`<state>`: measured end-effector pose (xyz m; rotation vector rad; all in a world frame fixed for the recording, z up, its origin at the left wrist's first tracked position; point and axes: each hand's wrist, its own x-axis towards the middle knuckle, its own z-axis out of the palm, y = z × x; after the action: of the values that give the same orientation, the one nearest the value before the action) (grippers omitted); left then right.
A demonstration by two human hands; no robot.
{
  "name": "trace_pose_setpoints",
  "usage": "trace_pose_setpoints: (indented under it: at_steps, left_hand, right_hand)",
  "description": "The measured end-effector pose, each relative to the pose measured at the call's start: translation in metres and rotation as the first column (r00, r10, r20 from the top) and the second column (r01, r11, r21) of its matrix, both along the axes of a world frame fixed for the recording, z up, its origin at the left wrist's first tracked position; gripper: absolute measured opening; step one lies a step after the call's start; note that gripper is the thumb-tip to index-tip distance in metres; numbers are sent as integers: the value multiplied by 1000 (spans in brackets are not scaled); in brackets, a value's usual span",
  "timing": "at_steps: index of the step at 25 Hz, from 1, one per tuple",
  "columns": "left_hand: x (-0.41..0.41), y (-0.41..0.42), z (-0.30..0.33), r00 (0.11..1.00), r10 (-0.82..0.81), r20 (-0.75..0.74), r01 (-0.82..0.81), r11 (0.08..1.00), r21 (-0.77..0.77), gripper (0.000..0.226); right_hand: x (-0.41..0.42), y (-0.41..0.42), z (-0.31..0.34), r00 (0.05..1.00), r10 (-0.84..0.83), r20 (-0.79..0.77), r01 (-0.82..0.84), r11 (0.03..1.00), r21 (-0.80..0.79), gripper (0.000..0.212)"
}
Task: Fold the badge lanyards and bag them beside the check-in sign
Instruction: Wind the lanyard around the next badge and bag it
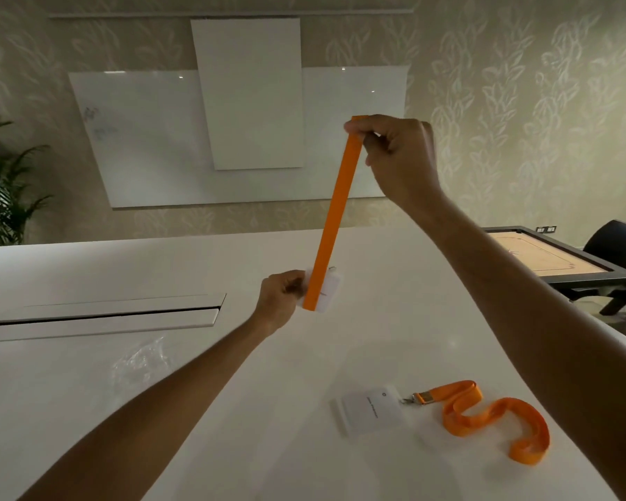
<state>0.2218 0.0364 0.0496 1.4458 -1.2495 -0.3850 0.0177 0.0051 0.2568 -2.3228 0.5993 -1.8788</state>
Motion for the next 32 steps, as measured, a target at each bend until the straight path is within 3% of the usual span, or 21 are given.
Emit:
trace_pose_setpoints:
  at_steps: [4, 9, 15, 20, 26, 29, 32]
  left_hand:
    - [-11, 21, -3, 986, -143, -87, 142, 990, -18, 29]
    - [-20, 48, -4, 958, -218, -188, 211, 976, -59, 37]
    - [-24, 66, 11, 915, -319, -247, 277, 942, -190, 34]
    - [-29, 66, 24, 906, -301, -298, 229, 940, -253, 39]
    - [-32, 52, 41, 935, -169, -312, 84, 960, -266, 42]
    - [-24, 45, 47, 951, -44, -306, -40, 964, -262, 46]
    - [-10, 38, 50, 950, 50, -309, -127, 964, -235, 46]
  right_hand:
    - [-4, -45, -2, 990, -124, -73, 120, 991, -54, 29]
    - [-6, -79, -32, 907, -293, -302, 252, 953, -169, 47]
    - [-5, -104, -99, 789, -346, -508, 363, 929, -68, 54]
    - [7, -100, -164, 748, -261, -610, 387, 919, 82, 46]
    - [35, -57, -225, 831, -126, -541, 312, 912, 266, 16]
    - [48, -26, -241, 858, 90, -506, 176, 874, 454, 15]
    - [52, 1, -247, 865, 398, -305, -64, 691, 720, 25]
